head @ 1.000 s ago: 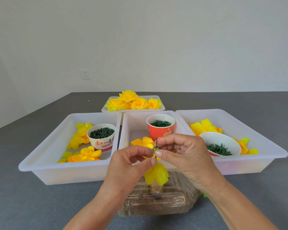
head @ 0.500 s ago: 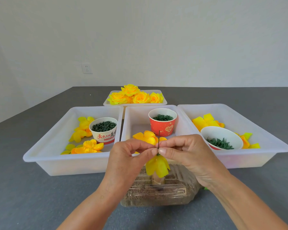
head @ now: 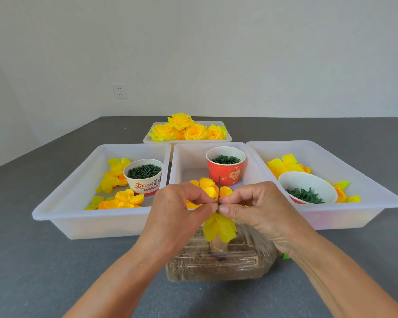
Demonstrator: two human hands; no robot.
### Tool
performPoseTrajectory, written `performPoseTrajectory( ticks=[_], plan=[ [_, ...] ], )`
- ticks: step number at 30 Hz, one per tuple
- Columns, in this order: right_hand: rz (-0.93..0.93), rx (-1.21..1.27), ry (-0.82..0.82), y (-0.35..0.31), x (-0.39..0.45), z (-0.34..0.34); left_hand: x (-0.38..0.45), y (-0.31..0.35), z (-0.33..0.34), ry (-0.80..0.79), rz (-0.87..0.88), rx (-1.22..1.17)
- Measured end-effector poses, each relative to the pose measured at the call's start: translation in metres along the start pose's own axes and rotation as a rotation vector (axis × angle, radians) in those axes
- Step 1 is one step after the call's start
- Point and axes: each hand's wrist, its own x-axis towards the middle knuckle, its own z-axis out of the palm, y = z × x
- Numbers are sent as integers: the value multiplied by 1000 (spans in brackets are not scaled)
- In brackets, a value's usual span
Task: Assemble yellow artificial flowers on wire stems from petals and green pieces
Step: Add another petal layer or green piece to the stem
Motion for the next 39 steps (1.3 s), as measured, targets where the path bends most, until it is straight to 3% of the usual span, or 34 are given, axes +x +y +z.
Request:
performPoseTrajectory(
  ticks=[4,10,15,31,39],
  plan=[
    [-16,5,-24,-2,-2,0,0,2,-1,-15,46,115],
    [-55,14,67,4,-3,0,-4,-1,2,37,4,-2],
    [-101,-151,97,6,-3,0,-2,-1,5,38,41,42],
    [-122,-331,0,7,-6,-1,-6,4,3,-14,149,299],
    [-114,-205,74,0,-5,-5,-2,1,-5,26,70,99]
  ],
)
